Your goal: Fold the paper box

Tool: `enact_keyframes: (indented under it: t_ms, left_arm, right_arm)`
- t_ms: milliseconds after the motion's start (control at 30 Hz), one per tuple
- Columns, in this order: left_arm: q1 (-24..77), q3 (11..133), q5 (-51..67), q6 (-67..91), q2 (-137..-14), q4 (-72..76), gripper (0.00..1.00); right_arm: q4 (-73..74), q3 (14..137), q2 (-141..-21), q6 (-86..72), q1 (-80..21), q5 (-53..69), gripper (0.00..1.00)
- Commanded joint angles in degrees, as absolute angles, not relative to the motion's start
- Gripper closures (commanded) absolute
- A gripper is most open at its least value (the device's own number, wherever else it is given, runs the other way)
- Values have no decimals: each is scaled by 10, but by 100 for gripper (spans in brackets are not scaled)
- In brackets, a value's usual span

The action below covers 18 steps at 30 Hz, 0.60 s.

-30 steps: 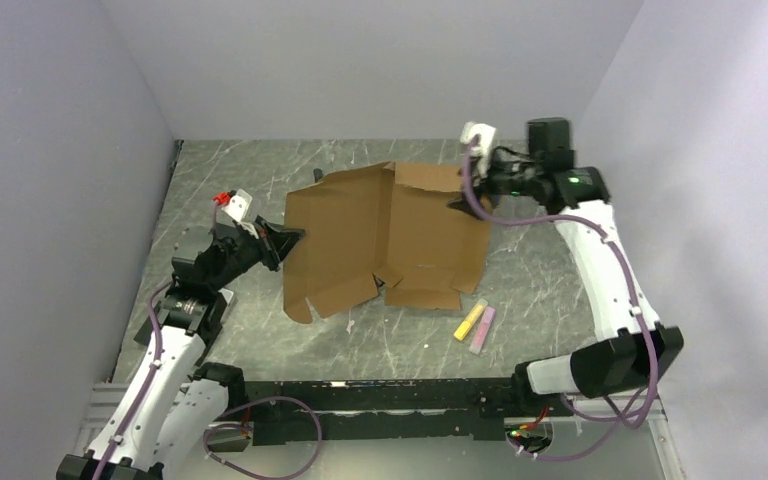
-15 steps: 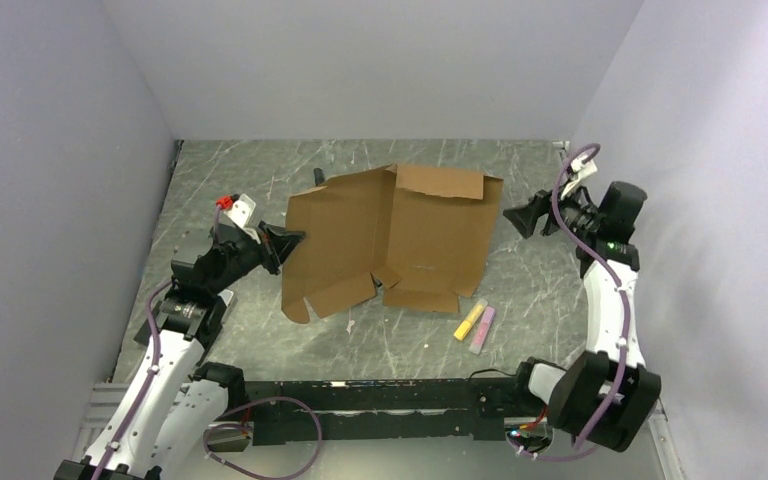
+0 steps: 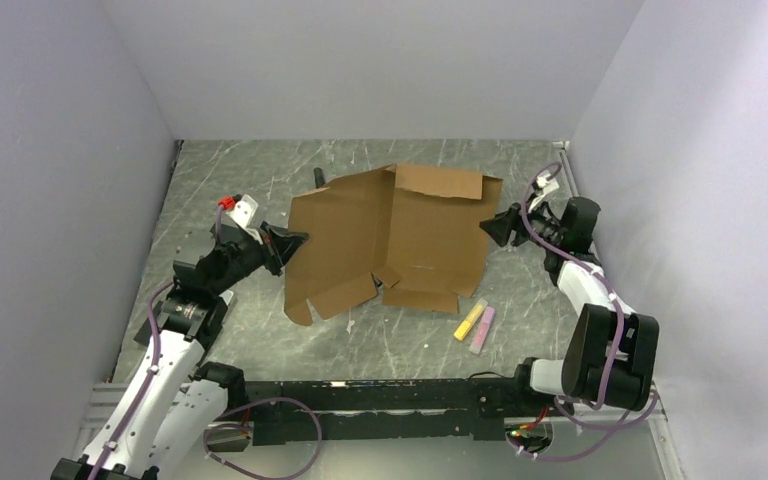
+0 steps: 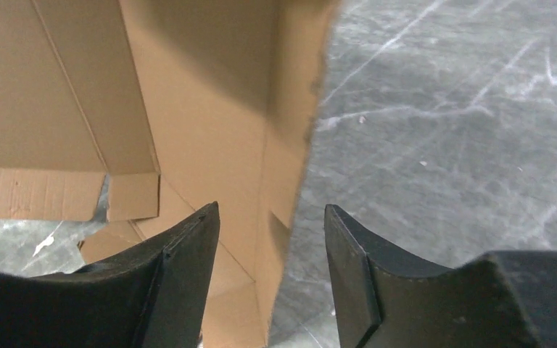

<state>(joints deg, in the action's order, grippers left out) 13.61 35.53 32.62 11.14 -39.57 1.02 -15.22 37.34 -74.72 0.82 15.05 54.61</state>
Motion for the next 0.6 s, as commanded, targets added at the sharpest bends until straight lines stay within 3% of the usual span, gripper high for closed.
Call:
enact_keyframes:
  t_ms: [0,333,567]
  left_arm:
    - [144,370,312,126,-388,28,100]
    - [152,388,289,180,-410,36,100]
    - [163,407,281,207,-431,38,100]
  right_arm:
    - [-210,397,-724,29,109,503,46]
    - [-191,402,-694,73,64,395,86]
    - [-158,413,-688,137,14,308,100]
